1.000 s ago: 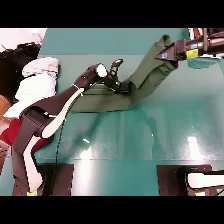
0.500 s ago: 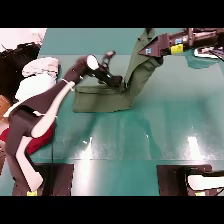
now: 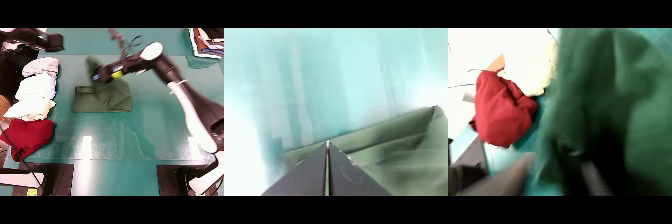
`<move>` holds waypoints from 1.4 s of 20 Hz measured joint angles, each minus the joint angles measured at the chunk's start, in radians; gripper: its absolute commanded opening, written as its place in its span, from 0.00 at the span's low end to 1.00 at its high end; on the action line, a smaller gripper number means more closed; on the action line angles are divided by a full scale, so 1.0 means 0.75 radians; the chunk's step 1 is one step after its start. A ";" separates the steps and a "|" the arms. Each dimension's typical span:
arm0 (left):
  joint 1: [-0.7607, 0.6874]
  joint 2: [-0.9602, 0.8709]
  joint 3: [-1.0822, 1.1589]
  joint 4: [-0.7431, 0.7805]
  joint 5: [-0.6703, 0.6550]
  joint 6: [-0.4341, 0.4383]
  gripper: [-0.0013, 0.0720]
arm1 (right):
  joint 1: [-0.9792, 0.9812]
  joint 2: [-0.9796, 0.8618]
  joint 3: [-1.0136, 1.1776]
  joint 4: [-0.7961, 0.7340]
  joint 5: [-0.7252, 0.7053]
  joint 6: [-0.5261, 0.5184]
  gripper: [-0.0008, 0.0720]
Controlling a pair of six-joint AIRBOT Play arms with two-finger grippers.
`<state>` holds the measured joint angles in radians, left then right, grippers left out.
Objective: Fold the shirts.
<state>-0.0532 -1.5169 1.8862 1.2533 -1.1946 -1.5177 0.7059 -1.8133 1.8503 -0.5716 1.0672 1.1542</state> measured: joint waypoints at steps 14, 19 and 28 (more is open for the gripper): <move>0.096 0.129 -0.004 -0.015 -0.133 0.010 0.05 | -0.357 0.256 -0.573 -0.351 0.014 0.165 1.00; 0.096 0.130 -0.004 -0.046 -0.137 0.010 0.05 | -0.532 0.181 -0.768 -0.156 0.060 0.184 0.96; 0.096 0.129 -0.004 -0.066 -0.135 0.010 0.05 | -0.360 -0.170 -0.437 0.091 0.123 0.149 0.32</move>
<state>0.0185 -1.4200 1.8835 1.2037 -1.2961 -1.5105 0.4362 -1.9408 1.5227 -0.5034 1.1595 1.2655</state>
